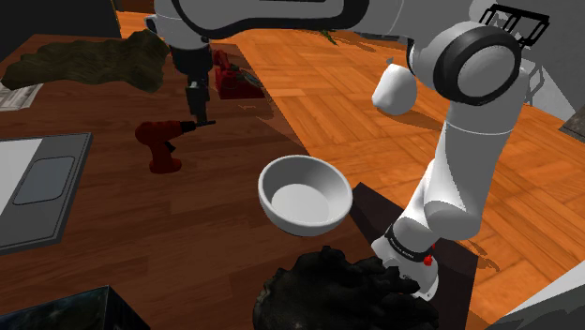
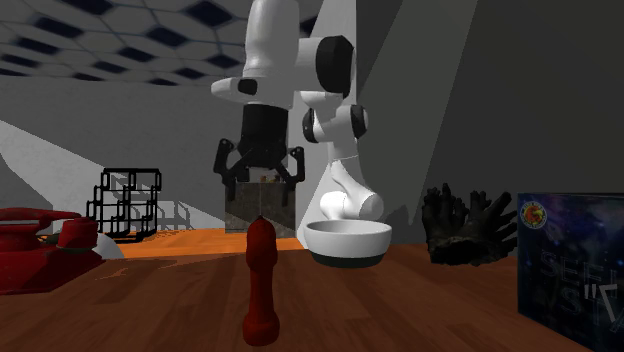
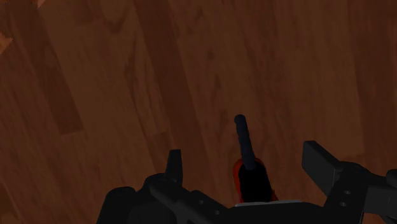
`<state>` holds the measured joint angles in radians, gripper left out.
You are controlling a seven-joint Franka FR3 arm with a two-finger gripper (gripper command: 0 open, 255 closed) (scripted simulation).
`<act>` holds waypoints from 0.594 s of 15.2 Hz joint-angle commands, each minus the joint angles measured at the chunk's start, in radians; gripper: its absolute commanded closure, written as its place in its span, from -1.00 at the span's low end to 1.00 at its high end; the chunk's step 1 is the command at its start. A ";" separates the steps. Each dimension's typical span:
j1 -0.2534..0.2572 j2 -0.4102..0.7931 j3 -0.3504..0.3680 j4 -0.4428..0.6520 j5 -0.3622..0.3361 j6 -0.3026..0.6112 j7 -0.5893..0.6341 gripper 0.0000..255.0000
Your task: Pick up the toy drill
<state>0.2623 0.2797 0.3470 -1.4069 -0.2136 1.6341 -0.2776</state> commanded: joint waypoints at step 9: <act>0.064 0.142 0.020 0.135 -0.057 0.015 -0.025 -1.00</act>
<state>0.3296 0.4270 0.3673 -1.2495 -0.2721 1.6309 -0.3039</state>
